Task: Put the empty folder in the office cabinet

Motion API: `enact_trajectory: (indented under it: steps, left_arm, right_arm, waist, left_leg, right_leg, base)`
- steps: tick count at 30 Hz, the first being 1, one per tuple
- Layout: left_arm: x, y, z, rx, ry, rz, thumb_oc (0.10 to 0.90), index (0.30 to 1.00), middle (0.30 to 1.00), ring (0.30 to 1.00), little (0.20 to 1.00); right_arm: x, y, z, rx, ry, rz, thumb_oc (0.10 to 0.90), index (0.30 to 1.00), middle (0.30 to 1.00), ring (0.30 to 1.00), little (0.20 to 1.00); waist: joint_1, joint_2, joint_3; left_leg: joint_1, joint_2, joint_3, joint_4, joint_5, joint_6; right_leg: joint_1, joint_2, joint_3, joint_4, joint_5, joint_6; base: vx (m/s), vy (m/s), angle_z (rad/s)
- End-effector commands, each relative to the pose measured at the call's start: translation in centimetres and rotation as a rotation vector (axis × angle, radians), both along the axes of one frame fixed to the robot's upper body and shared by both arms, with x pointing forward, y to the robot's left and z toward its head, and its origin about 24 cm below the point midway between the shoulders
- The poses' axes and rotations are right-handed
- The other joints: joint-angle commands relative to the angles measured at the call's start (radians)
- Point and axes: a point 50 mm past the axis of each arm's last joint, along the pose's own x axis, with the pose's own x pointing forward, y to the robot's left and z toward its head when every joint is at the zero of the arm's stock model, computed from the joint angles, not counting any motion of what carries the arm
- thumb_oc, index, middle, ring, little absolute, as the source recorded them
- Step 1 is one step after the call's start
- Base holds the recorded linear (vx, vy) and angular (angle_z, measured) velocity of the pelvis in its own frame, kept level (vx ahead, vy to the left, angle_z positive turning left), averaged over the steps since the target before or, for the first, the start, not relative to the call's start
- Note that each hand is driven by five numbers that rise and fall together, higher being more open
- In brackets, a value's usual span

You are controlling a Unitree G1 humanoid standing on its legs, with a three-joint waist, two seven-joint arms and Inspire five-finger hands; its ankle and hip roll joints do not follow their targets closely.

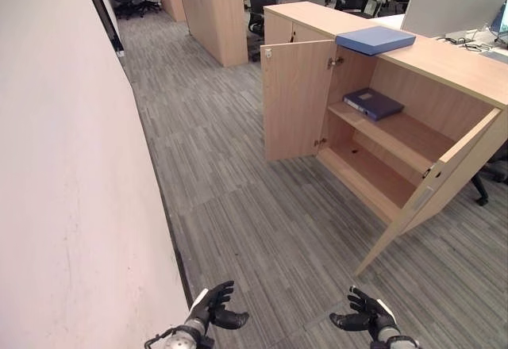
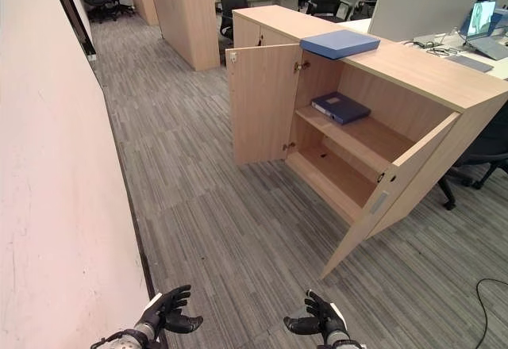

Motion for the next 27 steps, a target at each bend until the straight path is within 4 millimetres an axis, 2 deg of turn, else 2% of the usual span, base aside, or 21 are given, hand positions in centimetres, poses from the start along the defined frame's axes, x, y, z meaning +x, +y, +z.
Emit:
enact_trajectory:
  steps: [1, 16, 23, 26, 27]
  left_arm:
    - [3.62, -0.06, 2.01, 0.017, -0.156, -0.053, 0.800, 0.900, 0.900, 0.900, 0.900]
    - [3.47, -0.02, 1.94, -0.005, -0.148, -0.031, 0.800, 0.900, 0.900, 0.900, 0.900]
    - [3.52, 0.06, 1.87, -0.017, -0.143, -0.003, 0.800, 0.900, 0.900, 0.900, 0.900]
    - [3.53, 0.10, 1.85, -0.023, -0.141, 0.007, 0.800, 0.900, 0.900, 0.900, 0.900]
    - [3.68, 0.09, 1.93, -0.028, -0.146, 0.015, 0.800, 0.900, 0.900, 0.900, 0.900]
  right_arm:
    - [3.36, 0.89, 1.61, 0.021, -0.149, 0.038, 0.800, 0.900, 0.900, 0.900, 0.900]
    - [2.98, 0.51, 1.46, 0.029, -0.130, 0.028, 0.800, 0.900, 0.900, 0.900, 0.900]
    - [3.03, 0.27, 1.55, 0.022, -0.126, 0.040, 0.800, 0.900, 0.900, 0.900, 0.900]
    - [3.12, 0.05, 1.65, 0.018, -0.128, 0.045, 0.800, 0.900, 0.900, 0.900, 0.900]
    - [3.27, -0.10, 1.76, 0.015, -0.133, 0.045, 0.800, 0.900, 0.900, 0.900, 0.900]
  waist:
    - [0.011, -0.038, -0.020]
    - [0.009, -0.030, -0.014]
    - [0.006, -0.020, -0.007]
    - [0.006, -0.016, 0.000]
    - [0.004, -0.017, 0.009]
  left_leg:
    - [0.016, 0.067, -0.082, -0.010, -0.031, -0.103]
    - [0.020, 0.083, -0.094, -0.010, -0.020, -0.114]
    - [0.022, 0.110, -0.093, 0.001, -0.010, -0.127]
    - [0.012, 0.127, -0.095, 0.028, -0.008, -0.136]
    - [-0.018, 0.144, -0.103, 0.093, -0.020, -0.144]
  right_leg:
    - [-0.015, -0.085, 0.008, 0.053, -0.071, 0.098]
    - [-0.015, -0.063, 0.014, 0.068, -0.094, 0.082]
    - [-0.022, -0.037, 0.018, 0.087, -0.118, 0.064]
    - [-0.029, -0.025, 0.025, 0.104, -0.132, 0.052]
    - [-0.042, -0.017, 0.032, 0.127, -0.145, 0.039]
  base:
    - [0.00, 0.000, 0.00]
    - [0.01, -0.019, 0.01]
    - [0.03, -0.086, 0.01]
    - [0.03, -0.113, 0.00]
    - [0.01, -0.158, 0.00]
